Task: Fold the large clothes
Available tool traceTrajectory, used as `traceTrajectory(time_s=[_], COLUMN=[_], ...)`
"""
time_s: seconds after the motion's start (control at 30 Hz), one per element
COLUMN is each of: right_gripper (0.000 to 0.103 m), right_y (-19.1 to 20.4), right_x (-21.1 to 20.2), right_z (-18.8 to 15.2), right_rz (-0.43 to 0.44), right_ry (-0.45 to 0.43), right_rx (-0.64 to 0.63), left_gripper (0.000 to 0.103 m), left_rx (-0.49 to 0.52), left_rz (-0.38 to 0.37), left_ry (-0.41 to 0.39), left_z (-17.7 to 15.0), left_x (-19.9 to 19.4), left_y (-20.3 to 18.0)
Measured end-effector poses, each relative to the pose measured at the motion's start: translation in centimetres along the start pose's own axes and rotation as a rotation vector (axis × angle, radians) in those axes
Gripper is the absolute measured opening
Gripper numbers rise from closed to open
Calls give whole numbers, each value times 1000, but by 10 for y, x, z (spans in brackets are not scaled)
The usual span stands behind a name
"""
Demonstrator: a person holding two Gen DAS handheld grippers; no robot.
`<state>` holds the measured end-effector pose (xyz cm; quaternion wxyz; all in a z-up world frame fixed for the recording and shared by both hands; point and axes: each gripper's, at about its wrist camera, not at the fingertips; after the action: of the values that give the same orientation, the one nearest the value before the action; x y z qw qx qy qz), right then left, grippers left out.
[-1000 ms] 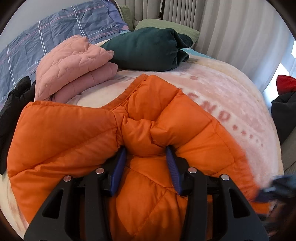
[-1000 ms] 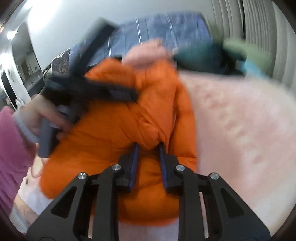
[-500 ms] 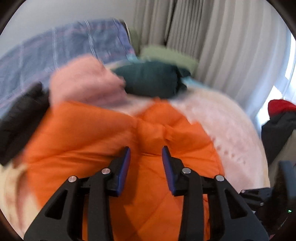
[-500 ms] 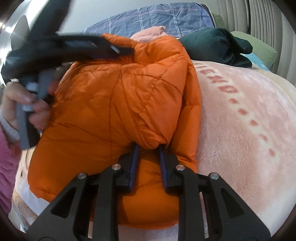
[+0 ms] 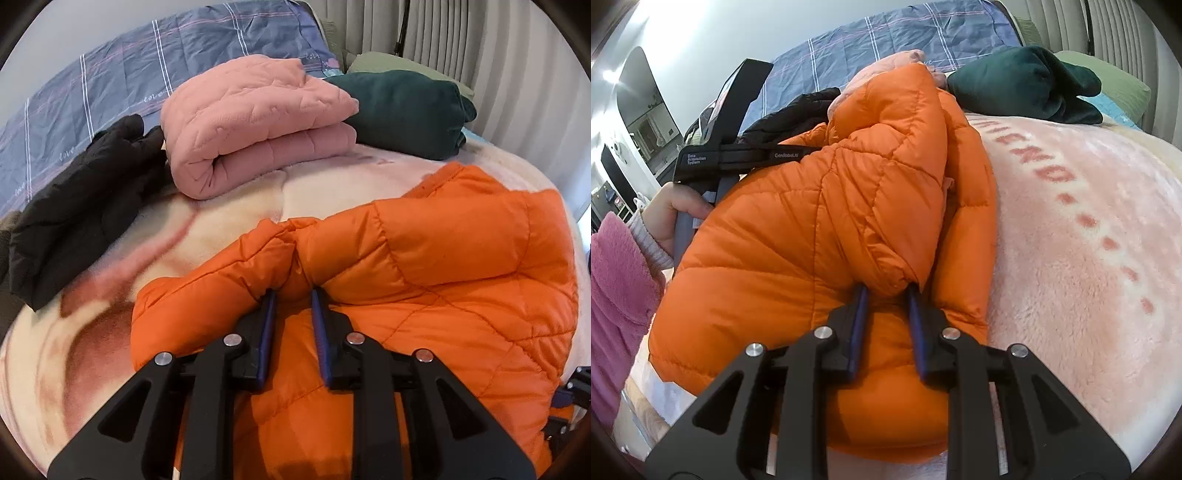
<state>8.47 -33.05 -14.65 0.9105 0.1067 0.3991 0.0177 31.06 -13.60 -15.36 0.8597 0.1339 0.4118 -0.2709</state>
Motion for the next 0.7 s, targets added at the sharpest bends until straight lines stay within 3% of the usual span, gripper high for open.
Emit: traceTrajectory(time_s=[0.17,0.2,0.27,0.33,0.4,0.47,0.57,0.67,0.7], right_gripper=[27,38,49,49,33,18,13,9,8], right_y=[14,15,15,18,19,19,11,0,-14], right_x=[-18,-28,-56,-84,-95,-79,-21,54,79], right_z=[8,17,36,60,87,111,134,135,130], right_rz=[-64,-61,-31,-60,-81,-72,-8,-128,-121], right_ry=[16,29,-24,-136,-218,-210,-109,-15,14], right_rx=[-121,-138,-139,-159,-172,-160,-115,-115,-68], left_gripper=[21,21,21,21,21,21,21,22,22], left_rx=[62,75,81,68,54,50,40,7,-5], left_rz=[86,98,97,73,56,50,32,-15,-28], left_ry=[-15,-20,-28,-36,-40,-43,-55,-78,-82], left_z=[-3,-3,-4,-4,-3,-3,-5,-8,-8], left_x=[-6,-7,-11,-13,-13,-13,-15,-15,-15], left_y=[-13,-14,-14,-11,-8,-8,-5,4,6])
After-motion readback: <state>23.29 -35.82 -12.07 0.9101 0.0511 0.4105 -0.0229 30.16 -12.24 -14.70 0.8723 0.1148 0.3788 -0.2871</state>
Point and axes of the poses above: each gripper's, at about its wrist camera, not at the fingertips, and x roughly the way its jaws point, y to its left, z to its top, and after that the axes turned 3 degrees about -z, right-handed
